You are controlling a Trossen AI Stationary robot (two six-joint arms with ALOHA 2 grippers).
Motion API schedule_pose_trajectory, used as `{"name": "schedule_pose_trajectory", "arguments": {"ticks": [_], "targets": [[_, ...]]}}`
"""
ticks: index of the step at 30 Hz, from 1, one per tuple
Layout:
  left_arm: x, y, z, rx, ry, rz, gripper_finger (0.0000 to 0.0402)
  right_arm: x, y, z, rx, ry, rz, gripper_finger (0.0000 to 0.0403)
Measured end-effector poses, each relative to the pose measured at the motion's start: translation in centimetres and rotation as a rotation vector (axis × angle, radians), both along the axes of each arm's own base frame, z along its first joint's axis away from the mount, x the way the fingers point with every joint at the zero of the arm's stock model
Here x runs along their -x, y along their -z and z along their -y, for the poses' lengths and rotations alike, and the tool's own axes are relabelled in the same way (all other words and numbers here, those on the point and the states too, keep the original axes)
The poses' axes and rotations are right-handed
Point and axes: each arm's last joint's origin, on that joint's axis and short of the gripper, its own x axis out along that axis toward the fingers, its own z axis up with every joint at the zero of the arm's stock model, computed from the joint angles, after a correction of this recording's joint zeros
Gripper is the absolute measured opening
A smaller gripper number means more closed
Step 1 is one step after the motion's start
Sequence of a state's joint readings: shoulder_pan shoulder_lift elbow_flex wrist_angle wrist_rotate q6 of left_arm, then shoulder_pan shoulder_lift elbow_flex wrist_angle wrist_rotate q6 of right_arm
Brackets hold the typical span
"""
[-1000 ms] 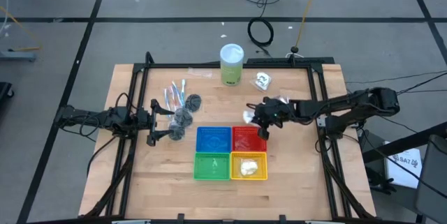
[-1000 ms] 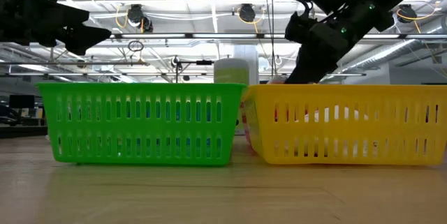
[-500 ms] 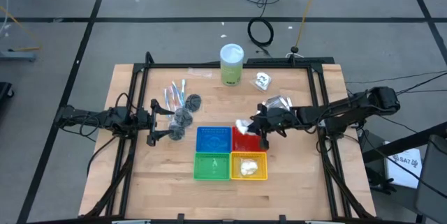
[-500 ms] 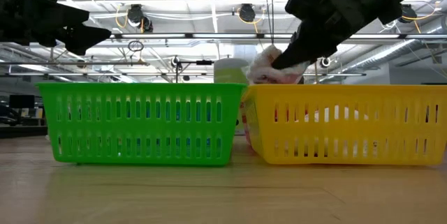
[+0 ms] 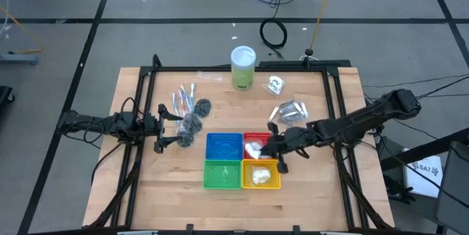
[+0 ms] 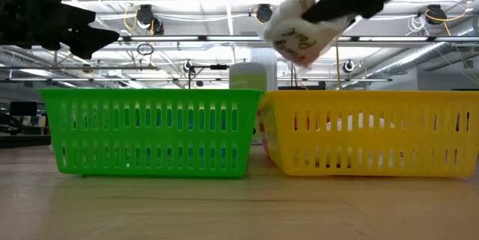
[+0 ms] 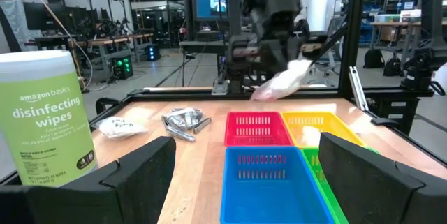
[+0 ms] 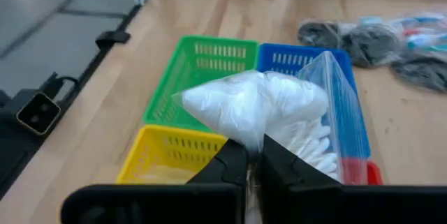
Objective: Pick & Place Travel size toiletries
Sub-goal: Put the right white cotton pack into the yellow basket
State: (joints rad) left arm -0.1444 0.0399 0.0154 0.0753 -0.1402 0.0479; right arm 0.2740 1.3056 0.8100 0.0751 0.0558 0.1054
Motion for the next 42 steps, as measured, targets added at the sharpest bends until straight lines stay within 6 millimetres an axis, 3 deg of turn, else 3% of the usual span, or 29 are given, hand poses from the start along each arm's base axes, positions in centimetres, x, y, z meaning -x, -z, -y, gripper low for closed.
{"name": "schedule_pose_trajectory", "arguments": {"ticks": [7,18,27,36,42], "targets": [[0.0,0.0,0.0,0.000,0.000,0.000,0.0347,-0.7,-2.4,-3.3,-0.024,-0.022,-0.077,0.0004],[0.0,0.0,0.0,0.000,0.000,0.000,0.0347,-2.2,1.5,-7.8,0.000,-0.129,-0.144,0.0004],[0.0,0.0,0.0,0.000,0.000,0.000,0.0347,-3.1,4.6,-7.8,0.009,-0.079,-0.262,0.0004],[0.0,0.0,0.0,0.000,0.000,0.000,0.0347,-3.0,4.9,-7.6,0.021,-0.076,-0.289,0.0007],[0.0,0.0,0.0,0.000,0.000,0.000,0.0347,-2.8,5.0,-7.6,0.018,-0.066,-0.311,0.0031]]}}
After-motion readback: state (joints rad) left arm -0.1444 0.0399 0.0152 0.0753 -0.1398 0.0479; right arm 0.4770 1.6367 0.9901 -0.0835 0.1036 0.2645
